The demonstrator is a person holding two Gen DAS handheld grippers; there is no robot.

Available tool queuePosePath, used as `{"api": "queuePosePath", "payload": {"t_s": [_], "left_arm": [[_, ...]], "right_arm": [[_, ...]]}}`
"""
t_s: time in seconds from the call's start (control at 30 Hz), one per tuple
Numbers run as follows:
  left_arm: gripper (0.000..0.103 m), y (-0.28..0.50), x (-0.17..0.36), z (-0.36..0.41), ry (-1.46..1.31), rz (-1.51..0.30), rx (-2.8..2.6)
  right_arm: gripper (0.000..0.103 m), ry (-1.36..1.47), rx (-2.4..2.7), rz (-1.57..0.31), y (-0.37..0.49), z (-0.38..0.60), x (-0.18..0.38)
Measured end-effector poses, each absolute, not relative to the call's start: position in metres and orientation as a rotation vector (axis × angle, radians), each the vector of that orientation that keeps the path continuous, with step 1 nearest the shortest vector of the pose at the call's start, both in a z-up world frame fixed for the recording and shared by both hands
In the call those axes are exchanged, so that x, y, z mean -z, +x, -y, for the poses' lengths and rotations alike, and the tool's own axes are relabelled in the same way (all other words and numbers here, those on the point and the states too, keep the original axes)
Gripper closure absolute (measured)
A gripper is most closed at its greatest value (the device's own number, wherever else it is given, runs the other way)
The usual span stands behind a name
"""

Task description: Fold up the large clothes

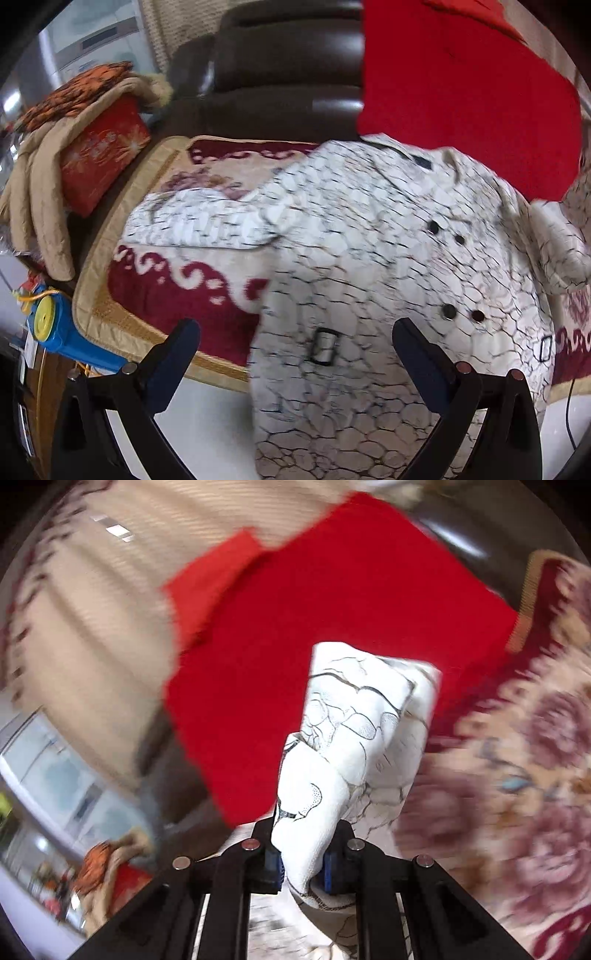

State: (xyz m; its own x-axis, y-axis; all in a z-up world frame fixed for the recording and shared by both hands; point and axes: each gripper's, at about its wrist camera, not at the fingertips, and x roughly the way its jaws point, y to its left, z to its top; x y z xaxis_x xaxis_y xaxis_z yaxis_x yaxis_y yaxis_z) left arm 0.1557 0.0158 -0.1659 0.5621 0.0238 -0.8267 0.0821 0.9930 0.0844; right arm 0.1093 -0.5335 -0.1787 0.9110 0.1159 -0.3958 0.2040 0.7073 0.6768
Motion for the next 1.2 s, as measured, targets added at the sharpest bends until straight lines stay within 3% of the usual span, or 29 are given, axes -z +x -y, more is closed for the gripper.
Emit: {"api": "queuePosePath", "payload": {"t_s": [0.13,0.3,0.33,0.4,0.43,0.57,0.73,0.8,1.03,1.2], "left_arm": [[0.0,0.154,0.162,-0.058,0.062,-0.957,-0.037],[0.0,0.151,0.16,-0.102,0.021,-0.939,-0.132],[0.0,0.151,0.159,-0.111,0.01,-0.939,-0.151],[0.0,0.151,0.159,-0.121,-0.006,-0.938,-0.167],[0.0,0.15,0.159,-0.125,-0.011,-0.935,-0.172],[0.0,0.153,0.162,-0.129,-0.014,-0.934,-0.177],[0.0,0.162,0.173,-0.123,-0.028,-0.948,-0.142],[0.0,0.166,0.178,-0.129,-0.04,-0.948,-0.148],[0.0,0.186,0.197,-0.184,-0.134,-0.965,-0.239],[0.0,0.215,0.201,-0.223,-0.245,-0.954,-0.234]], "right_arm": [[0.088,0.712,-0.133,-0.465,0.141,0.443,0.156],[0.081,0.636,-0.26,-0.61,0.183,0.335,0.192],[0.075,0.634,-0.283,-0.678,0.193,0.312,0.209],[0.014,0.664,-0.337,-0.782,0.207,0.28,0.239],[0.009,0.697,-0.35,-0.798,0.204,0.272,0.249],[0.009,0.672,-0.408,-0.845,0.2,0.255,0.269],[0.012,0.612,-0.227,-0.783,0.172,0.308,0.265],[0.022,0.601,-0.131,-0.791,0.166,0.338,0.271],[0.027,0.581,0.016,-1.01,0.166,0.379,0.344],[0.027,0.6,-0.086,-0.921,0.161,0.364,0.327]]}}
